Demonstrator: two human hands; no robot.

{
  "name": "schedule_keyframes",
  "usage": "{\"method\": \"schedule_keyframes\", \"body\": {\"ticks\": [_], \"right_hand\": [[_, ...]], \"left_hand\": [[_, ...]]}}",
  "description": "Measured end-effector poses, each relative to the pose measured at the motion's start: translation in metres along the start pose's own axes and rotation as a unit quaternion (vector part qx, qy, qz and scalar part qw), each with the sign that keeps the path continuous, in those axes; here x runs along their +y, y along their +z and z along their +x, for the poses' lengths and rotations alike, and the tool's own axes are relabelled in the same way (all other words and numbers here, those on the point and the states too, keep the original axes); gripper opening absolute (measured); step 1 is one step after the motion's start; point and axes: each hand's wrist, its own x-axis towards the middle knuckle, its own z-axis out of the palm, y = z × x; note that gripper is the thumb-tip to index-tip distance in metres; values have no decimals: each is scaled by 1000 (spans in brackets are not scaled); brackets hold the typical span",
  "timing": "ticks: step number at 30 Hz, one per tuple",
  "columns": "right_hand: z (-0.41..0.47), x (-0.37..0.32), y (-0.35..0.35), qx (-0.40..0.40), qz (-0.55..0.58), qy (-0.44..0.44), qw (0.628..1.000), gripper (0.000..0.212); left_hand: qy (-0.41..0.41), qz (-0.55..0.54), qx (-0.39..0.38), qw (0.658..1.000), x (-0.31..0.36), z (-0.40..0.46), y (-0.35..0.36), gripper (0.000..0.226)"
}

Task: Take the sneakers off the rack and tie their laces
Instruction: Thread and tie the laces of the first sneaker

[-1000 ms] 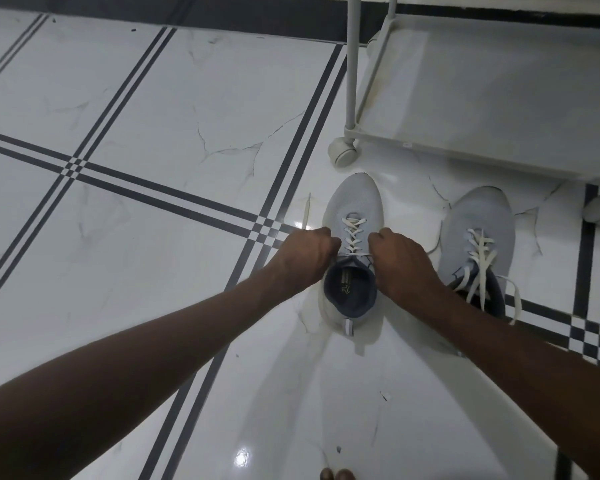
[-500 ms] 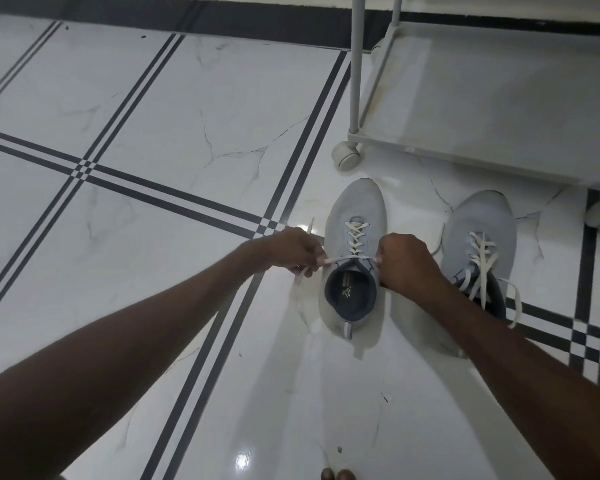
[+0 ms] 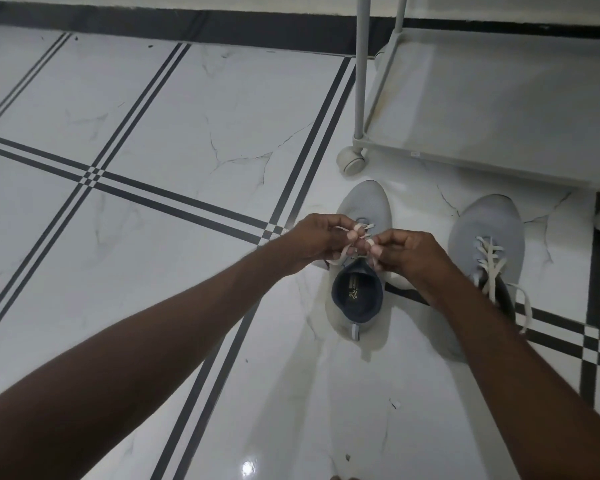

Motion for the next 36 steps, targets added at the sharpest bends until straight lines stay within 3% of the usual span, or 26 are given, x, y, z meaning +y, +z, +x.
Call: {"method": "schedule_keyframes", "body": {"ticks": [4,6,9,13,16,21,27,31,36], "right_hand": [[4,-2,11,93,-55,-22,994,3],[9,-3,18,131,-88,-37,987,2],[12,-4,24,147,-136,-58,978,4],[10,-5,25,117,-146,-62,980,11],[9,-6,29,106,-162,-62,979,20],[8,-7,29,126,-174,-89,972,11],[8,-6,19,80,-130,-65,986,32],[12,-7,19,78,-175,-80,978,26],[17,-5,14,81,-189,-94,974,20]], "left_hand": [[-19,30,111,993,-8,13,10,23],[-26,50,129,990,-10,19,12,24],[-45,45,66,996,-9,25,11,19],[-44,40,-18,998,-6,28,-2,38],[-20,69,30,997,-10,32,-3,29],[-23,57,99,993,-17,39,6,22],[-75,24,33,996,-12,40,-11,16],[-70,25,40,996,-10,40,-8,8],[-100,-41,-50,993,-11,32,-9,18]]}}
